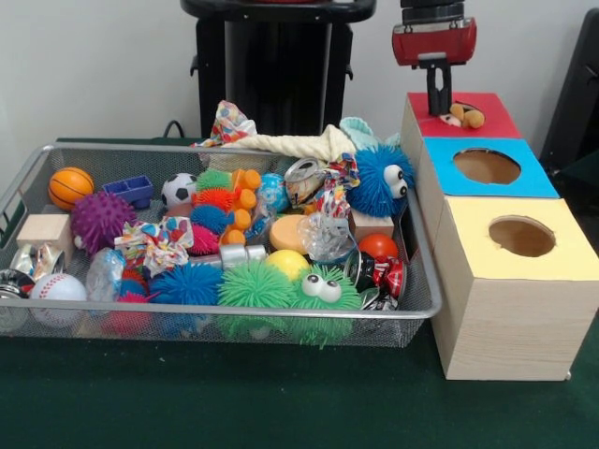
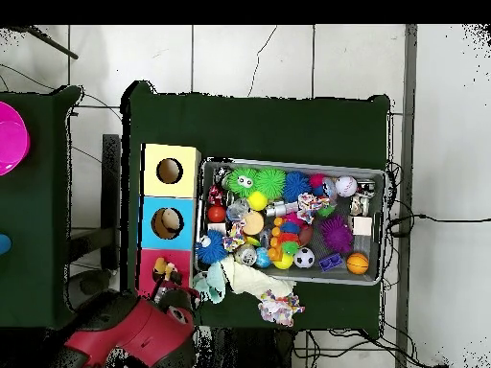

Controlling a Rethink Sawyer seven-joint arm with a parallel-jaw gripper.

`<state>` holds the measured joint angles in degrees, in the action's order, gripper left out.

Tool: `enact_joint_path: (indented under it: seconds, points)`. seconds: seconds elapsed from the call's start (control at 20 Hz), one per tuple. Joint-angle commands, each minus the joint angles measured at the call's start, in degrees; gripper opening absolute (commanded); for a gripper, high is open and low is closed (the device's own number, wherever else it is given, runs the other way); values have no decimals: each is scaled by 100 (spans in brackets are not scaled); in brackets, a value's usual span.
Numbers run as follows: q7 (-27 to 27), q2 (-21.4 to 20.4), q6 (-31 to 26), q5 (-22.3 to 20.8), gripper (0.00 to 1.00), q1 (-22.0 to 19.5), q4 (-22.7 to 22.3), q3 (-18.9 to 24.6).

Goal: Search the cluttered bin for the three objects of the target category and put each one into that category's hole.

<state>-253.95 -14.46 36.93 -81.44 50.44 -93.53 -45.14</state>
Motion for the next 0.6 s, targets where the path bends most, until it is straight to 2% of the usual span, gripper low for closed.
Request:
enact_joint_path:
  seconds: [0.05, 0.3, 0.6]
  points:
    - [-1724, 302, -841, 29, 0, -340, 721, 1294]
    - [-1746, 217, -610, 29, 0, -337, 671, 1201]
    - [-1795, 267, 19, 73, 0, -172, 561, 765]
